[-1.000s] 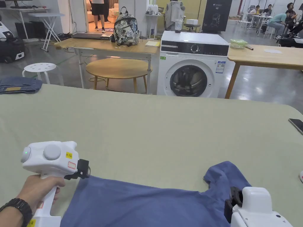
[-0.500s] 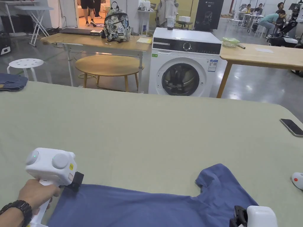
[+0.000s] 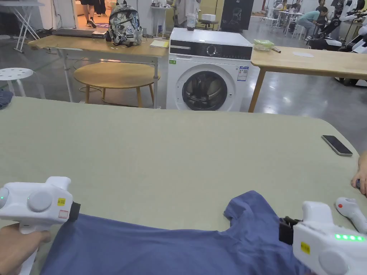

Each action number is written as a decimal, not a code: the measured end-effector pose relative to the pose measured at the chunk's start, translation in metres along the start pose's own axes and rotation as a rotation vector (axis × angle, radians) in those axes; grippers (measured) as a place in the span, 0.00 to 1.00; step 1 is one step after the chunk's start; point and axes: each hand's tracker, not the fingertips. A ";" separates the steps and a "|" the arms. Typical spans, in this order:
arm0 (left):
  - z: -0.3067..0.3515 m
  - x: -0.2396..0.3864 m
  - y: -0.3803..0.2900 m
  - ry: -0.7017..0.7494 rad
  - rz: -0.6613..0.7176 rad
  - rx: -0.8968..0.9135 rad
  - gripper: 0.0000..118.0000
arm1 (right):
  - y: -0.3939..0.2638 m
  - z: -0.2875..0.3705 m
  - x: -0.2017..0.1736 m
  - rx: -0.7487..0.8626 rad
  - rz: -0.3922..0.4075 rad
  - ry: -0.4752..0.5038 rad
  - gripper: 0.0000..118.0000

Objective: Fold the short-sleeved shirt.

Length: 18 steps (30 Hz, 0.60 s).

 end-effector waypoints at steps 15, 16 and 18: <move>0.024 0.000 -0.022 -0.030 0.054 0.098 0.00 | 0.022 -0.128 0.028 -0.378 0.074 -0.014 0.53; 0.025 -0.001 -0.023 -0.031 0.055 0.102 0.00 | 0.023 -0.127 0.026 -0.376 0.076 -0.020 0.39; 0.026 0.000 -0.025 -0.030 0.055 0.104 0.00 | 0.024 -0.119 0.024 -0.350 0.086 -0.023 0.00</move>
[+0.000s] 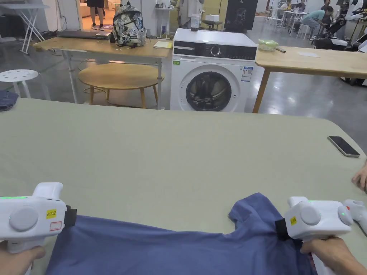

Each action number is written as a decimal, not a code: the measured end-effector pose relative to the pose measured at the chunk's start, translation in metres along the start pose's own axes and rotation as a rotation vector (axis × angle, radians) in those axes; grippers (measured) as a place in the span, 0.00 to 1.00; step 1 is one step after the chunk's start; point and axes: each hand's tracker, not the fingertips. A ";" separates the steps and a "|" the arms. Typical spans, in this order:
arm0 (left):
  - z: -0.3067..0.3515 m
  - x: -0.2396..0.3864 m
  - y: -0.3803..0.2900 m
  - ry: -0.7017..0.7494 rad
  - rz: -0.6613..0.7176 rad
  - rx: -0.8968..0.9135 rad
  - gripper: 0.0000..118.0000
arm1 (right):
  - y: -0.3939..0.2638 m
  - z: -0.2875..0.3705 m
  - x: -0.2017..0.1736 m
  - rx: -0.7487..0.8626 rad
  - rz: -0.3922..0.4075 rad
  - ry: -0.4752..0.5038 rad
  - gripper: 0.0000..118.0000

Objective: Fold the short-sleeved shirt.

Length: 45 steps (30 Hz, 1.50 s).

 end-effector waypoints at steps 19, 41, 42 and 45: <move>0.095 -0.014 -0.027 -0.061 0.010 0.139 0.00 | -0.073 0.157 0.012 0.277 -0.048 0.042 0.00; 0.134 -0.043 -0.199 -0.085 0.030 -0.057 0.00 | -0.255 0.167 0.006 0.051 0.008 -0.017 0.00; 0.132 -0.044 -0.204 -0.084 0.031 -0.067 0.00 | -0.259 0.161 0.005 0.031 0.016 -0.021 0.00; 0.123 -0.045 -0.211 -0.064 0.015 -0.109 0.00 | -0.268 0.145 0.004 0.002 0.027 -0.042 0.00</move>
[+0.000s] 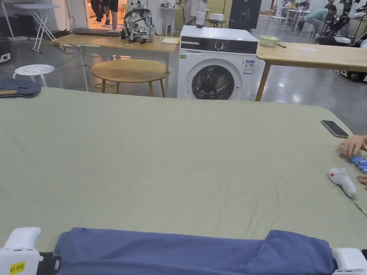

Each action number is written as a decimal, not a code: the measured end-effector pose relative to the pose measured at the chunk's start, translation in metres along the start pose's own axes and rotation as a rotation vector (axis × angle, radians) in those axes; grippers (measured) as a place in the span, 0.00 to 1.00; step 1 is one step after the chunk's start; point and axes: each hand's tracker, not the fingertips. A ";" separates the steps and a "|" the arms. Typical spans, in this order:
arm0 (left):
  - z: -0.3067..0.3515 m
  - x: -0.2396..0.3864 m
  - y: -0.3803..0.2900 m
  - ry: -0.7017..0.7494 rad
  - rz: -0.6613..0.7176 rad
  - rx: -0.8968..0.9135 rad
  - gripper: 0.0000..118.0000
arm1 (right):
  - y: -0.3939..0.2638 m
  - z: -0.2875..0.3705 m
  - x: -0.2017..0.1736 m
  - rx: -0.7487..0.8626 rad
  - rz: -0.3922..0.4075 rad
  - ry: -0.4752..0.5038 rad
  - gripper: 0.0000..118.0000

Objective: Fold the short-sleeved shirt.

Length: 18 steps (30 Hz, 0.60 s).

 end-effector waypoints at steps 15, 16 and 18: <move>0.009 0.009 0.012 0.010 0.010 0.053 0.08 | 0.007 0.017 0.000 0.096 0.011 -0.144 0.66; 0.014 0.013 0.017 -0.010 0.006 0.086 0.12 | 0.011 0.025 0.001 0.139 -0.017 -0.115 0.66; 0.023 0.023 0.029 -0.021 -0.002 0.146 0.20 | 0.019 0.034 -0.003 0.192 -0.045 -0.124 0.66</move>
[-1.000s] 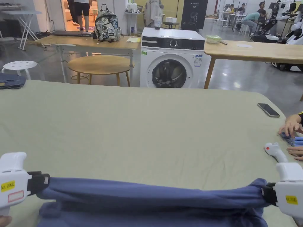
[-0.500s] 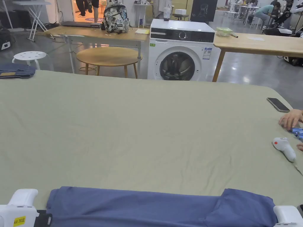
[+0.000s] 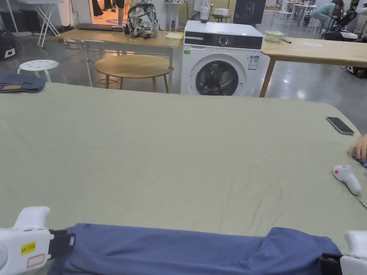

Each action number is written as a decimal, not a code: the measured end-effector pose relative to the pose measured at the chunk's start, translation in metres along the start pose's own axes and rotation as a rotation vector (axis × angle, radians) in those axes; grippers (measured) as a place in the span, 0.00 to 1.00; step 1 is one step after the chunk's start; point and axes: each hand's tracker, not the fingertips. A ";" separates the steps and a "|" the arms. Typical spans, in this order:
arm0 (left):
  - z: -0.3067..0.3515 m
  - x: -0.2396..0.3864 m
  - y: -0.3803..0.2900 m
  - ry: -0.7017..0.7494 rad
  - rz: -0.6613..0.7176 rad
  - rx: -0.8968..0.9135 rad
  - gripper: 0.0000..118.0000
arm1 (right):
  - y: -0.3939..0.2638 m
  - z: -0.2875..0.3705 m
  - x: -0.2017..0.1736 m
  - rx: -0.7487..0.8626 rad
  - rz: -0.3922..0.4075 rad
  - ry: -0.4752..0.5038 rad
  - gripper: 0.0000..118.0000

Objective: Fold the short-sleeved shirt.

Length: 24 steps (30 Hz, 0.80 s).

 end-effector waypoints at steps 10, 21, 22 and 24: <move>0.015 0.061 0.037 0.050 -0.126 0.353 0.32 | 0.029 0.031 -0.060 0.438 -0.101 0.087 0.66; 0.019 0.103 0.037 0.173 -0.173 0.673 0.02 | 0.046 0.063 -0.128 0.791 -0.125 0.109 0.03; 0.018 0.105 0.038 0.175 -0.174 0.667 0.00 | 0.047 0.065 -0.133 0.796 -0.120 0.106 0.00; 0.018 0.106 0.037 0.191 -0.180 0.689 0.00 | 0.050 0.067 -0.139 0.818 -0.128 0.105 0.00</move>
